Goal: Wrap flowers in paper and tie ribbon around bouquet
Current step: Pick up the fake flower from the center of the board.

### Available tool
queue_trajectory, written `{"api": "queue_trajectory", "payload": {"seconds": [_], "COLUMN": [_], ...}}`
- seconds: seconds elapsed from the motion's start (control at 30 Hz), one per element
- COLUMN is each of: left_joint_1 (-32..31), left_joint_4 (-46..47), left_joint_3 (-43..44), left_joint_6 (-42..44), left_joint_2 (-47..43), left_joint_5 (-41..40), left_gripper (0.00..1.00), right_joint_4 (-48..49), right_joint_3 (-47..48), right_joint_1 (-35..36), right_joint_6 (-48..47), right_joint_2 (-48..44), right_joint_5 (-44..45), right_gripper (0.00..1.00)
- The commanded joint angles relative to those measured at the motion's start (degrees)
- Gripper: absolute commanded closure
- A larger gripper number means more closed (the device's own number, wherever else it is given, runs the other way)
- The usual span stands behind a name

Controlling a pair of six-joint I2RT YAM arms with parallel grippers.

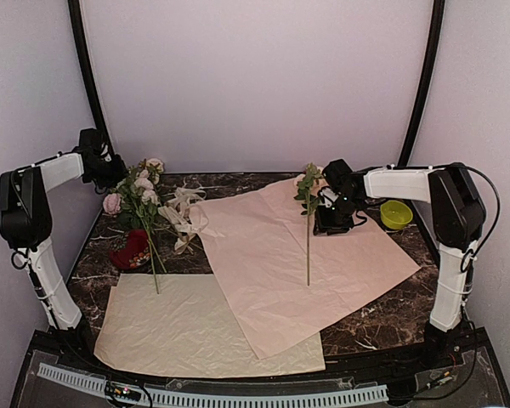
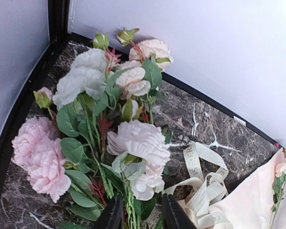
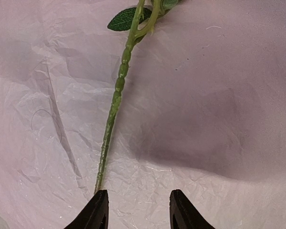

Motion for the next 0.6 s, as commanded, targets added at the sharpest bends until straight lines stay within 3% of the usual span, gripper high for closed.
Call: {"api": "queue_trajectory", "payload": {"seconds": [0.0, 0.2, 0.43, 0.57], "left_joint_1": [1.8, 2.1, 1.9, 1.3], "left_joint_4": [-3.3, -3.7, -0.3, 1.8], "left_joint_3": [2.9, 4.8, -0.5, -2.3], "left_joint_6": [0.0, -1.4, -4.0, -3.1], "left_joint_2": [1.9, 6.9, 7.9, 8.3], "left_joint_5": [-0.4, 0.1, 3.2, 4.8], "left_gripper": [0.70, 0.70, 0.84, 0.84], "right_joint_4": [0.0, -0.4, -0.3, 0.0], "right_joint_3": [0.3, 0.8, 1.3, 1.4], "right_joint_1": [0.4, 0.4, 0.4, 0.5], "right_joint_6": [-1.2, -1.4, -0.8, -0.7], "right_joint_2": [0.7, 1.6, 2.5, 2.8], "right_joint_5": [0.6, 0.9, 0.3, -0.2], "right_gripper": [0.56, 0.56, 0.56, 0.56]}}
